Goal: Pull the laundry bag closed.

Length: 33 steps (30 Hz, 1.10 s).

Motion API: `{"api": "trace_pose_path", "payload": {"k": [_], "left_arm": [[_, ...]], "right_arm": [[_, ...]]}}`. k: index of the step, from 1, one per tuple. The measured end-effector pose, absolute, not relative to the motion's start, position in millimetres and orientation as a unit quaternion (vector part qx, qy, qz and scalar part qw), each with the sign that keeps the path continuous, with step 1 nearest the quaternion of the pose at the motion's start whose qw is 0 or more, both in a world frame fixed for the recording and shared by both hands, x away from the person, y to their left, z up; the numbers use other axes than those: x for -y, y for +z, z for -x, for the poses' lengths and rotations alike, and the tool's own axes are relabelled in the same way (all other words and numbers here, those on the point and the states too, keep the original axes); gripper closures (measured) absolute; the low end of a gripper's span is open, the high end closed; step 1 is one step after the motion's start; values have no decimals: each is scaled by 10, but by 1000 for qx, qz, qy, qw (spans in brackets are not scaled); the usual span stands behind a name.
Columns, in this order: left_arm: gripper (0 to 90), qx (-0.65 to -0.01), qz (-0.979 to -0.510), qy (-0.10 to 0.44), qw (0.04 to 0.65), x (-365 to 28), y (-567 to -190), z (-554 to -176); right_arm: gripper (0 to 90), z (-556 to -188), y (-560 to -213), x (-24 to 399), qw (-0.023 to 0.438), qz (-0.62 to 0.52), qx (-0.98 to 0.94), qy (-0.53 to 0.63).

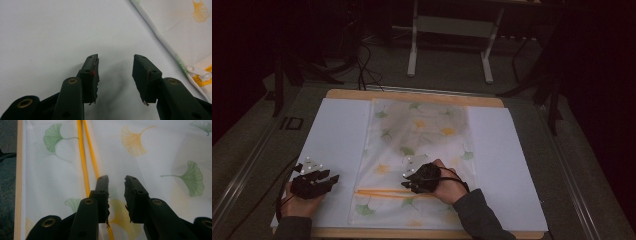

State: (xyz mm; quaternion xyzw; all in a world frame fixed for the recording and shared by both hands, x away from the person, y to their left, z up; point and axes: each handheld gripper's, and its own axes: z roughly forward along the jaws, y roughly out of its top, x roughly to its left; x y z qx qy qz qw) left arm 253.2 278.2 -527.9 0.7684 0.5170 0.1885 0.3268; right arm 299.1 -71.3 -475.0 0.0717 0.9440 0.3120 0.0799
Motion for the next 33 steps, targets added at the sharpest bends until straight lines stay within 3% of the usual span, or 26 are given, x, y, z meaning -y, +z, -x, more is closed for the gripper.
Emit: {"api": "trace_pose_path", "payload": {"k": [33], "left_arm": [[564,-515,-769,188,328,-2802,-5272,-2531]], "right_arm": [[730,-2994,-4754,339,65,-49,-940,332]]}}
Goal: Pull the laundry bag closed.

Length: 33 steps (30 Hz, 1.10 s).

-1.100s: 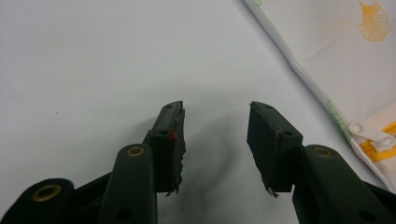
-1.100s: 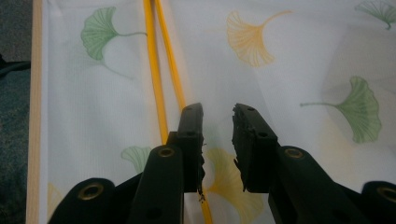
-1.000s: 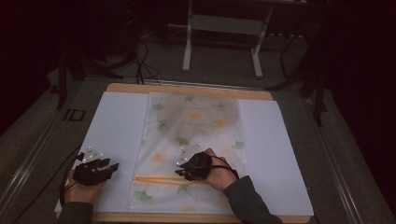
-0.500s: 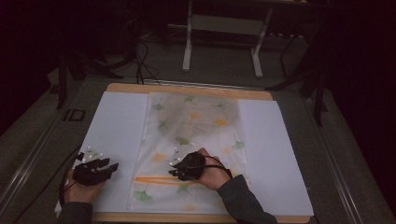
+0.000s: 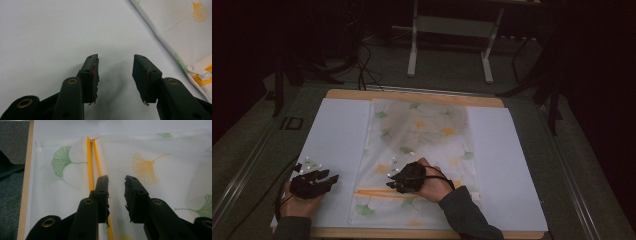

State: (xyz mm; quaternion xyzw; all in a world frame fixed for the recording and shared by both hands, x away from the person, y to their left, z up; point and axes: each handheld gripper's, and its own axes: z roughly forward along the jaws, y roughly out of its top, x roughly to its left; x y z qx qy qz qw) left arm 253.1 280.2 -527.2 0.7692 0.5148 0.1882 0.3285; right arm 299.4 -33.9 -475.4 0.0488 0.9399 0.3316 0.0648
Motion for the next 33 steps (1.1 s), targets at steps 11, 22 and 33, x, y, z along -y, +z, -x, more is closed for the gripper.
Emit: {"api": "trace_pose_path", "payload": {"k": [11,22,33], "left_arm": [[564,-514,-769,189,328,-2810,-5269,-2528],[565,-515,-769,189,329,-2813,-5267,-2528],[564,-515,-769,190,328,-2816,-5268,-2527]], "right_arm": [[754,-2994,-4783,222,59,-43,-938,340],[775,-3013,-4804,120,52,-39,-937,344],[764,-3018,-4820,10,44,-34,-935,350]]}}
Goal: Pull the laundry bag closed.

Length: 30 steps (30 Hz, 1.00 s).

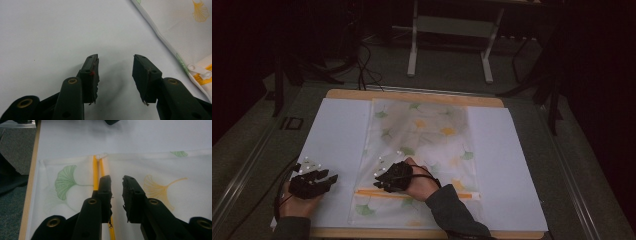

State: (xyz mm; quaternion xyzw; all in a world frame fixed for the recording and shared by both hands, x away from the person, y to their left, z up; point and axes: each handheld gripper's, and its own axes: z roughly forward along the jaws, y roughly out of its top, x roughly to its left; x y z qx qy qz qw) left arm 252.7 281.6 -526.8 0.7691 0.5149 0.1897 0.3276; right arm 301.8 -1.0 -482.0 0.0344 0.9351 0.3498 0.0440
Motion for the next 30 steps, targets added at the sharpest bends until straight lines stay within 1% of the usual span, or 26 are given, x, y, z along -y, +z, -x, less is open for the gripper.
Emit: {"api": "trace_pose_path", "payload": {"k": [16,22,30], "left_arm": [[565,-514,-770,190,328,-2822,-5264,-2524],[564,-511,-772,191,326,-2818,-5265,-2526],[564,-513,-771,191,326,-2825,-5264,-2523]], "right_arm": [[757,-3006,-4829,-137,33,-22,-935,352],[798,-2989,-4836,-204,37,-13,-936,349],[806,-2974,-4843,-289,36,-12,-933,358]]}}
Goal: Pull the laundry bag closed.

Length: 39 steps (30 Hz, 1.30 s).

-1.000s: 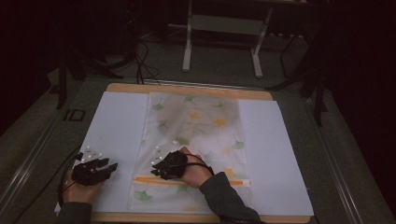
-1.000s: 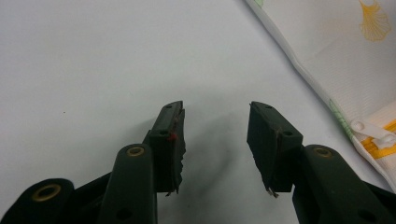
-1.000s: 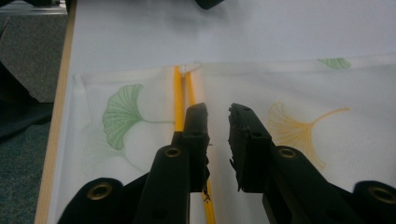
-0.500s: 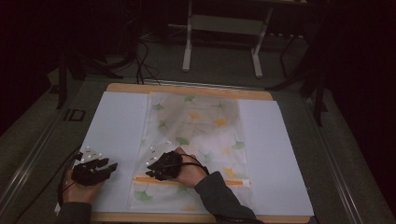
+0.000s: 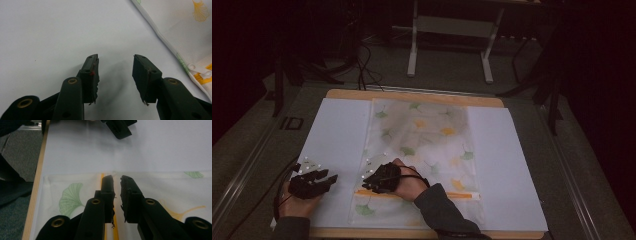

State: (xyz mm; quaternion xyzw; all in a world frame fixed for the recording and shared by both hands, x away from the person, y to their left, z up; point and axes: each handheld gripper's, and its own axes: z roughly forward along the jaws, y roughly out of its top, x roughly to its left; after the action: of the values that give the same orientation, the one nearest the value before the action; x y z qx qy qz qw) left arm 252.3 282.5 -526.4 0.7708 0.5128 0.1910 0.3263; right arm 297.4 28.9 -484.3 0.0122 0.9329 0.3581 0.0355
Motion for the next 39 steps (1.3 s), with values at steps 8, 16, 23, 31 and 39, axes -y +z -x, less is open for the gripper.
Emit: {"api": "trace_pose_path", "payload": {"k": [8,16,23,31,39], "left_arm": [[564,-513,-771,191,327,-2827,-5264,-2523],[564,-513,-770,191,328,-2831,-5263,-2520],[564,-513,-771,192,327,-2830,-5265,-2521],[564,-513,-771,192,326,-2831,-5266,-2521],[564,-513,-771,192,326,-2832,-5267,-2522]], "right_arm": [[824,-2954,-4902,-364,29,-17,-933,359],[869,-2954,-4966,-472,29,-16,-933,359],[850,-2947,-5005,-540,23,-18,-933,360],[854,-2937,-5042,-614,24,-19,-934,355],[757,-2923,-5070,-711,11,-10,-936,352]]}}
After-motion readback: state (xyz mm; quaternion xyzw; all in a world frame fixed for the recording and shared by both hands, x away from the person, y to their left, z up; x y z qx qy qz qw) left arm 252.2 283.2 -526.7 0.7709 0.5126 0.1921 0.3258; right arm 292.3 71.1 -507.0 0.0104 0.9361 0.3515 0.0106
